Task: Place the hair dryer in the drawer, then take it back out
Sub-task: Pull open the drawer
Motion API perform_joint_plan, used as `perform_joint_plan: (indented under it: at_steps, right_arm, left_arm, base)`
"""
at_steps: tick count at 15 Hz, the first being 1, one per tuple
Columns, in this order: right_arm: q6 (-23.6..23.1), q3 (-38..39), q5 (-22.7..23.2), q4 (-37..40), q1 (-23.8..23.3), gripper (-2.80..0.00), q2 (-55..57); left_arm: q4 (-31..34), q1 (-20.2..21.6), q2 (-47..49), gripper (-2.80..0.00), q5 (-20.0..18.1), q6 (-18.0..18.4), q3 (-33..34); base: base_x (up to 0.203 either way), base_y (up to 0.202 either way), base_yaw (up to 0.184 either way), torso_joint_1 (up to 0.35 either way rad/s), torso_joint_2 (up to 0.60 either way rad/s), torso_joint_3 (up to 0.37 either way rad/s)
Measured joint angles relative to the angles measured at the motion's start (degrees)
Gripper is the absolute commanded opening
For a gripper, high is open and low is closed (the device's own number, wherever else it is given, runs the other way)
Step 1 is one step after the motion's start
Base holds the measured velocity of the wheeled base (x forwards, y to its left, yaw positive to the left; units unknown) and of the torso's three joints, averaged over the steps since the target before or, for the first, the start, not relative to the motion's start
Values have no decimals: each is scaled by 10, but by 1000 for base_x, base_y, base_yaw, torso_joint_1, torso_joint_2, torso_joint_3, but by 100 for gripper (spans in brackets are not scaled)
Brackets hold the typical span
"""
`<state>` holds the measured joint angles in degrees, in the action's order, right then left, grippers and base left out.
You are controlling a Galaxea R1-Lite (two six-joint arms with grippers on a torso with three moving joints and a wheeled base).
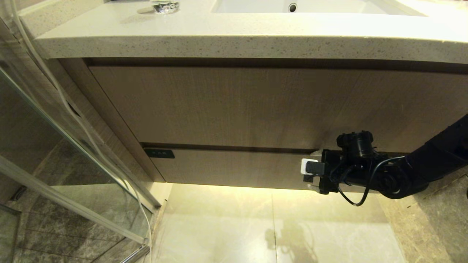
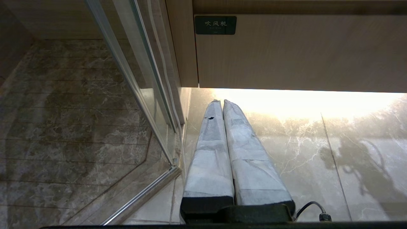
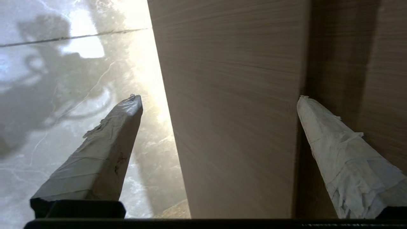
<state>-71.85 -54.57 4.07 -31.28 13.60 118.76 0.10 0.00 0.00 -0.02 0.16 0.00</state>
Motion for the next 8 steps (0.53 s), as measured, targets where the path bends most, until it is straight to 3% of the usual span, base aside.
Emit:
perform_joint_plan:
  at_steps: [8]
  right_arm:
    - [0, 2, 1, 2, -1, 0, 7]
  left_arm:
    - [0, 0, 0, -280, 0, 0, 0]
  base:
    - [0, 0, 0, 0, 0, 0]
